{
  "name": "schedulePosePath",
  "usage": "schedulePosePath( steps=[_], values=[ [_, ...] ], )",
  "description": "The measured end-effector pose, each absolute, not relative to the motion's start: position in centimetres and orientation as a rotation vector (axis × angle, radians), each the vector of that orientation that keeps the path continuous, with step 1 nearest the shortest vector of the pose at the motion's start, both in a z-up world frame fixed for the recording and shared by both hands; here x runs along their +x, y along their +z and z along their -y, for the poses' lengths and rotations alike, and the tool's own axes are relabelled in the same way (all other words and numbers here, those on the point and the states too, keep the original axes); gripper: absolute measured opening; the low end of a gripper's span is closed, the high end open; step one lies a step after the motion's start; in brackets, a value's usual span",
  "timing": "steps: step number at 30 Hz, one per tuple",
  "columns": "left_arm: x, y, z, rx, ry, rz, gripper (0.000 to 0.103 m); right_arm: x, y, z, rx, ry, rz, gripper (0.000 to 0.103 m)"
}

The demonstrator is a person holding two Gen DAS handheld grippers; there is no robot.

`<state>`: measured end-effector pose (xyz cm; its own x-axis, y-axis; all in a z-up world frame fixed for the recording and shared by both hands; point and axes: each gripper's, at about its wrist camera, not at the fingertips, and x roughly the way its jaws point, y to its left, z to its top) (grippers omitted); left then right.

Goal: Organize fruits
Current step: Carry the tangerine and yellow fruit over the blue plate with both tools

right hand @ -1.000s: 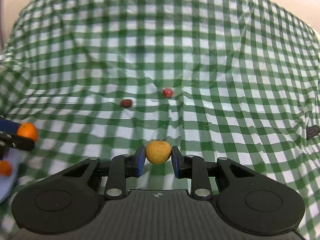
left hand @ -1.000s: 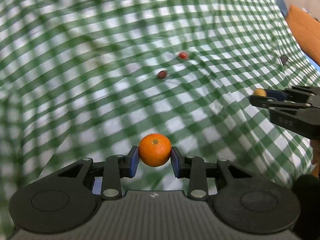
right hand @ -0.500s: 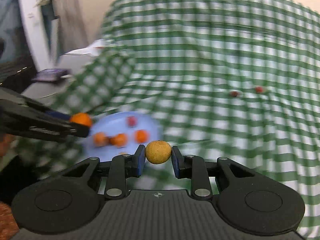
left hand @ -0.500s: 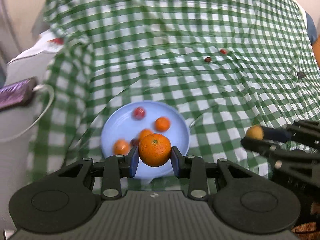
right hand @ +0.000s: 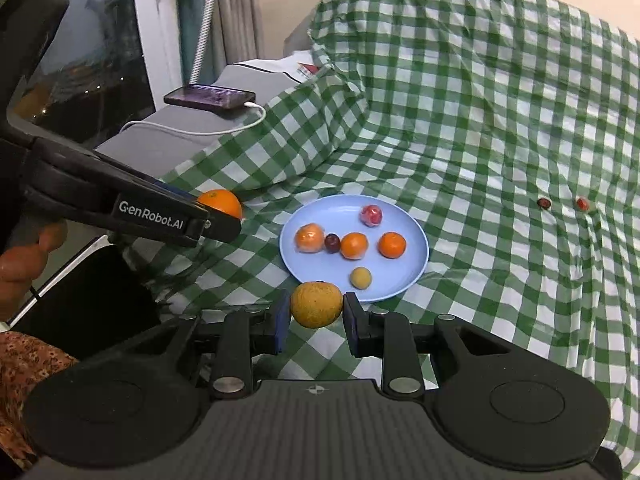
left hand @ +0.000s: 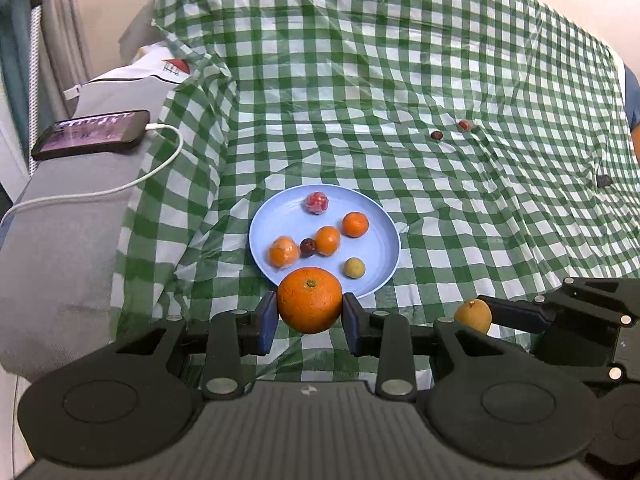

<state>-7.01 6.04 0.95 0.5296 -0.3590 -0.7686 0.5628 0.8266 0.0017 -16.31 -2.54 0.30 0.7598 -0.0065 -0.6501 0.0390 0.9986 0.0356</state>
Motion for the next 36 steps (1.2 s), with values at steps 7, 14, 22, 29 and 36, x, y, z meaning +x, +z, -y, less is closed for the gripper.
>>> schedulePosePath(
  steps=[7,14,22,29,36],
  values=[
    [-7.25,1.3,-6.69,0.235,-0.557,-0.834,0.038,-16.79,0.89,1.91,0.028,-0.03,-0.694,0.029],
    [-7.33,1.45,-6.78,0.228,-0.561,-0.828,0.038,-16.87,1.03,1.82,0.026,-0.034,-0.693,0.029],
    [-7.3,1.44,-6.77,0.229,-0.562,-0.828,0.038,-16.78,0.97,1.88,0.027,-0.033,-0.696,0.029],
    [-7.22,1.36,-6.81,0.227,-0.56,-0.829,0.038,-16.62,0.79,1.91,0.029,-0.033,-0.702,0.029],
    [-6.7,1.16,-6.57,0.219,-0.554,-0.844,0.038,-16.34,0.55,2.0,0.031,-0.03,-0.715,0.029]
  ],
)
